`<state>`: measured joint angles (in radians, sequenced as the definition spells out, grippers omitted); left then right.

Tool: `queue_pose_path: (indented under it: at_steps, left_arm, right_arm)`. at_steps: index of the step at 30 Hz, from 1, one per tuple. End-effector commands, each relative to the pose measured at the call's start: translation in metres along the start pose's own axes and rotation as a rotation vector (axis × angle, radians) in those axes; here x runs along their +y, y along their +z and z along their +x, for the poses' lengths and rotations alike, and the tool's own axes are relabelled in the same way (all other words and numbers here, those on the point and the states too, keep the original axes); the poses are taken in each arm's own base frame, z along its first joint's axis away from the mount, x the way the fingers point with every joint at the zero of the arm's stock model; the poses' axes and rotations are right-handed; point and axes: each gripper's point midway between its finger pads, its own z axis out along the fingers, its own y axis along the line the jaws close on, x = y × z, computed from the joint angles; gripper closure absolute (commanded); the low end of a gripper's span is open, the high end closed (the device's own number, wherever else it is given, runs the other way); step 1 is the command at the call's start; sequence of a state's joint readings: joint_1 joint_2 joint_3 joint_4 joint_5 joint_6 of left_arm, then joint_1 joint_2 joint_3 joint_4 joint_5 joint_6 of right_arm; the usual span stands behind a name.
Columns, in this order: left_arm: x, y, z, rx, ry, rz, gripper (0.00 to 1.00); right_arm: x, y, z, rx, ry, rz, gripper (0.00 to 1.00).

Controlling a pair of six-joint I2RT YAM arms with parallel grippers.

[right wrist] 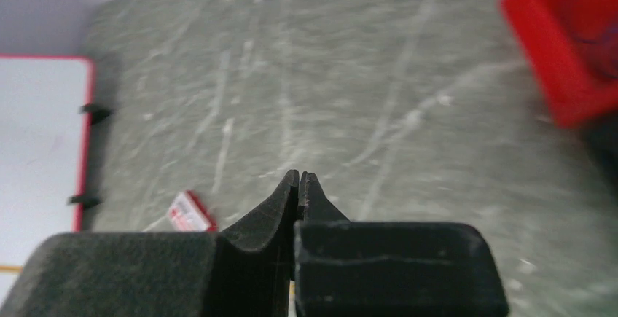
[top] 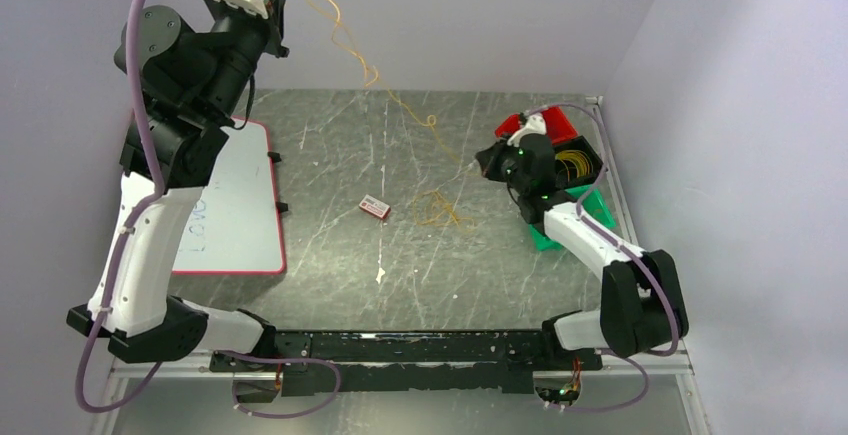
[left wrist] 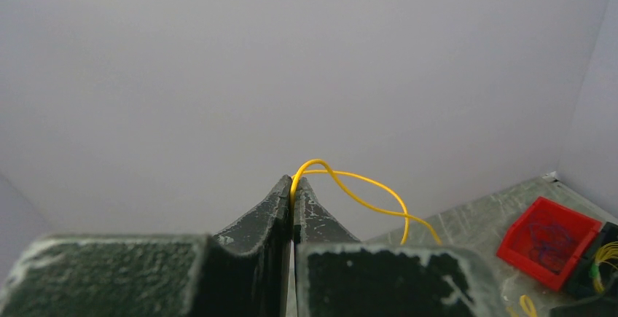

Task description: Untangle the cables

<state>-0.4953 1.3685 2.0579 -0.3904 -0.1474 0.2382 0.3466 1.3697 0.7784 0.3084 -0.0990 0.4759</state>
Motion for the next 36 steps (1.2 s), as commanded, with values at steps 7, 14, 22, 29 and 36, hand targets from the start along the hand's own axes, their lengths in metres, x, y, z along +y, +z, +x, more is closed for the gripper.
queue_pose_path:
  at_steps: [7, 14, 22, 29, 36]
  left_arm:
    - [0.026, -0.018, -0.01, -0.003, 0.046, -0.113, 0.93]
    - [0.024, -0.023, -0.007, 0.013, 0.031, -0.101, 0.93]
    - [-0.054, -0.016, 0.027, 0.048, -0.123, 0.256, 0.93]
    - [-0.077, -0.012, 0.037, 0.06, -0.177, 0.358, 0.93]
    - [-0.088, -0.011, 0.042, 0.074, -0.195, 0.404, 0.93]
  right_arm:
    - [-0.082, -0.031, -0.002, 0.034, -0.026, 0.302, 1.0]
    - [-0.043, -0.034, -0.018, -0.001, -0.102, 0.082, 1.0]
    - [0.067, -0.051, -0.054, -0.023, -0.2, -0.438, 0.99]
    - [0.117, -0.073, -0.096, -0.145, -0.288, -0.534, 0.75]
    - [0.164, -0.085, -0.109, -0.185, -0.214, -0.689, 0.71]
